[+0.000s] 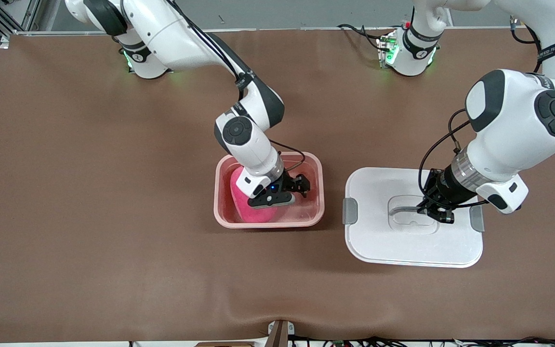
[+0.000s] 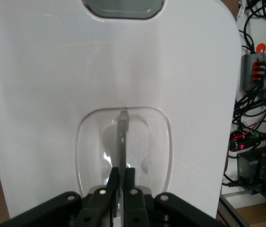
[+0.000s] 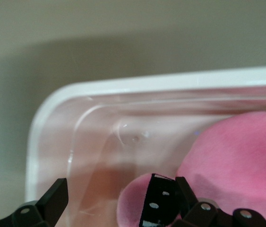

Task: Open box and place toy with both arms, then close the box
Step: 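Lower the pink toy into the pink box and open the right gripper, then withdraw the right gripper while the left gripper moves the lid over the box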

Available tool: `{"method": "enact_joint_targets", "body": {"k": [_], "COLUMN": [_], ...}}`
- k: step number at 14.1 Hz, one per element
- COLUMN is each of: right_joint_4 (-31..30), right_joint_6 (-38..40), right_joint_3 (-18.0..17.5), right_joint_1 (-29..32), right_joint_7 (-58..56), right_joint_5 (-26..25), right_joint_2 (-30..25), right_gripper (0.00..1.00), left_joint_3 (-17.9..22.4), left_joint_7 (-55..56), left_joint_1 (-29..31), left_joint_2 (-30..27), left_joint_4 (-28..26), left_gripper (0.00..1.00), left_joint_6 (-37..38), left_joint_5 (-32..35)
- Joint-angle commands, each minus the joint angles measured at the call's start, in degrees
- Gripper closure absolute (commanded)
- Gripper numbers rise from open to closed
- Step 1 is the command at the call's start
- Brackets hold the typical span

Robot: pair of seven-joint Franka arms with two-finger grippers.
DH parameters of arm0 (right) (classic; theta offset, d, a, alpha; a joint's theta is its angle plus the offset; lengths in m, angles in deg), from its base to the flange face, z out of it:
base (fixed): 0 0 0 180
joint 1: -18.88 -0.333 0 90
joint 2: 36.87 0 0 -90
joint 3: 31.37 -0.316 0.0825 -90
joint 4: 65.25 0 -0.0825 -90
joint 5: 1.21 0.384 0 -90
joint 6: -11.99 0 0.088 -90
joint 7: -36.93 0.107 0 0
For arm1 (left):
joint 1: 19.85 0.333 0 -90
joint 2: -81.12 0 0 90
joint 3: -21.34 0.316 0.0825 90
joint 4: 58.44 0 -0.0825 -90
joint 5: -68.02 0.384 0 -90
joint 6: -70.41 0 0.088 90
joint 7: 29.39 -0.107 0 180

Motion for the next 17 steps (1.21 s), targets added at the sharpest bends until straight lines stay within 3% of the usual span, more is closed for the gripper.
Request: {"method": "enact_joint_targets", "body": {"k": [1, 5, 8, 13, 17], "right_joint_4": [-2.32, -3.02, -4.60, -14.70, -14.71], "right_joint_6": [7.69, 24.74, 34.68, 38.13, 44.54], "right_joint_3": [-0.59, -0.50, -0.50, -0.50, -0.50], "right_joint_1": [4.20, 14.20, 24.57, 39.17, 45.78], "right_joint_7": [0.22, -2.75, -14.51, -35.70, -40.56], "right_joint_5": [-1.25, -1.43, -1.43, -1.43, -3.60], "right_joint_2": [-7.68, -15.33, -20.78, -31.50, -36.08], "right_gripper": [0.00, 0.00, 0.00, 0.00, 0.00], "left_joint_3": [-0.49, -0.57, -0.57, -1.63, -1.54], "left_joint_7": [-1.28, -1.19, -1.10, 2.31, 8.20], "left_joint_1": [0.57, 0.57, 0.39, -1.89, -5.93], "left_joint_2": [-2.04, -2.13, -2.30, -1.25, 2.17], "left_joint_4": [-1.86, -1.77, -1.68, 0.24, 3.84], "left_gripper": [1.00, 1.00, 1.00, 1.00, 1.00], "left_joint_6": [-0.64, -0.64, -0.64, -0.64, -0.73], "left_joint_5": [-1.19, -1.19, -3.37, -3.56, -2.77]}}
